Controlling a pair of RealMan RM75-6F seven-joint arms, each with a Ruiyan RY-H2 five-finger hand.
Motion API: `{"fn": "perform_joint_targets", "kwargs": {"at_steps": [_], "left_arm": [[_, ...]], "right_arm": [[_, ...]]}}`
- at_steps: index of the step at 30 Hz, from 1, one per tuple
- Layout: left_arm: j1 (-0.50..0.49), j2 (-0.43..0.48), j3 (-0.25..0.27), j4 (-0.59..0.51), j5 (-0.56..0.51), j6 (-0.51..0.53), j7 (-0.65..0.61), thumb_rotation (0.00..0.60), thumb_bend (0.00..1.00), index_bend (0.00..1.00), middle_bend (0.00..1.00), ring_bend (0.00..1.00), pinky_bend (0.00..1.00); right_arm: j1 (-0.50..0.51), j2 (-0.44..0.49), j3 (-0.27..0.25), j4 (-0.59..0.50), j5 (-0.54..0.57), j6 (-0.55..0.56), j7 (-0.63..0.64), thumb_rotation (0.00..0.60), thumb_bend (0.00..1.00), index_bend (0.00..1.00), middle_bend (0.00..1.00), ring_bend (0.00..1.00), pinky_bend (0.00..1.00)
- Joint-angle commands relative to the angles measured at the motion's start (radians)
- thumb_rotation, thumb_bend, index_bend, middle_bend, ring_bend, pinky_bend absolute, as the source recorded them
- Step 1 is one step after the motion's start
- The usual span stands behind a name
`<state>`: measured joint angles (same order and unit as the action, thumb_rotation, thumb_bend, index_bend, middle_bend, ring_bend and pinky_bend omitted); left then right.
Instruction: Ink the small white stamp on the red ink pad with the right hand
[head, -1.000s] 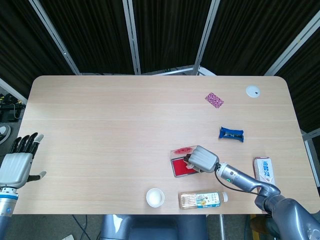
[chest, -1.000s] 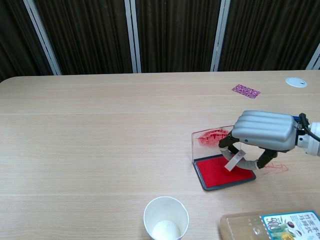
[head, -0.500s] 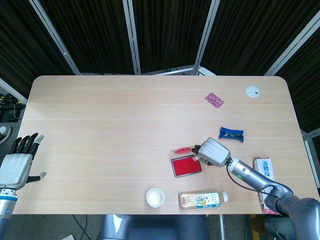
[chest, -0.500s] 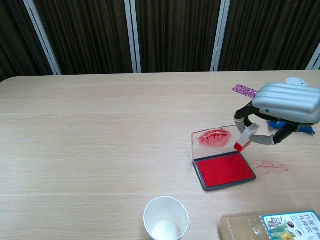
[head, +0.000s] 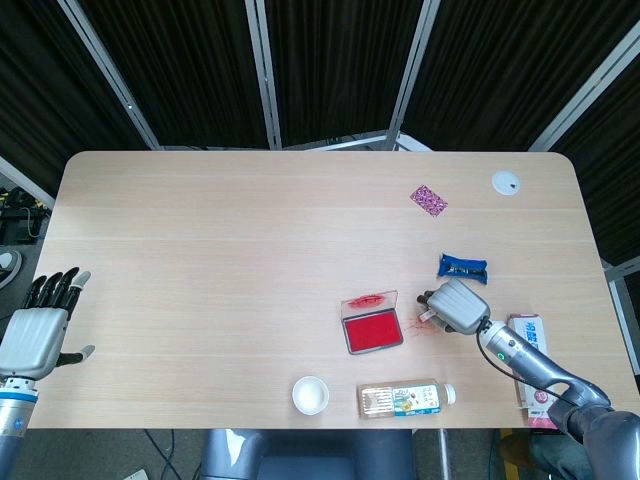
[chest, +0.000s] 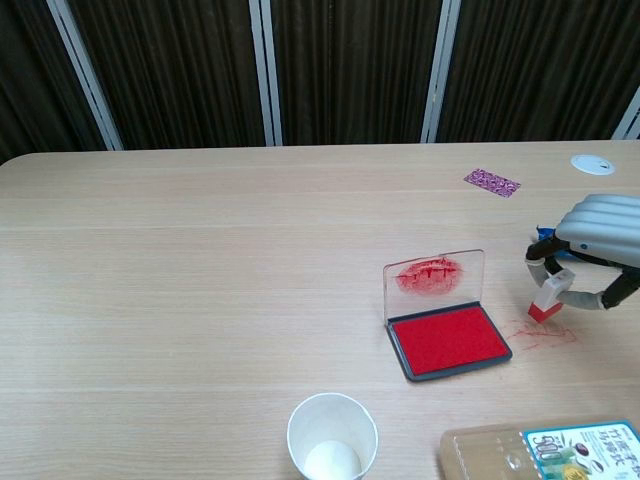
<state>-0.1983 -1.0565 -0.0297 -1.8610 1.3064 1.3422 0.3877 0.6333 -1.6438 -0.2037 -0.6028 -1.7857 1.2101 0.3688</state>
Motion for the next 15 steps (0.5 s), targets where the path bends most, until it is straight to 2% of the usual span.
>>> {"fn": "perform_joint_targets", "kwargs": {"at_steps": [1,6,11,15], "left_arm": [[0.0,0.0,0.0,-0.001,0.0,-0.001,0.001,0.6,0.0,0.0,0.0,0.0,0.0],[0.0,0.002,0.002,-0.002,0.002,0.0,0.002,0.6,0.0,0.0,0.0,0.0,0.0],[0.001,0.002,0.002,-0.003,0.003,0.0,0.001,0.6,0.0,0.0,0.0,0.0,0.0],[0.0,0.002,0.003,-0.003,0.002,-0.002,0.0,0.6,0.0,0.0,0.0,0.0,0.0]], "right_arm": [[-0.012,-0.013,-0.003,0.029,0.005,-0.004,0.023,0.6,0.58,0.61,0.58,0.82,1.0],[-0.018,-0.022,-0.008,0.052,0.001,-0.007,0.04,0.6,0.55,0.57,0.58,0.82,1.0],[-0.02,-0.026,-0.009,0.057,0.001,-0.013,0.057,0.6,0.38,0.52,0.56,0.82,1.0],[-0.023,-0.028,-0.011,0.061,0.001,-0.016,0.063,0.6,0.35,0.5,0.55,0.82,1.0]]}}
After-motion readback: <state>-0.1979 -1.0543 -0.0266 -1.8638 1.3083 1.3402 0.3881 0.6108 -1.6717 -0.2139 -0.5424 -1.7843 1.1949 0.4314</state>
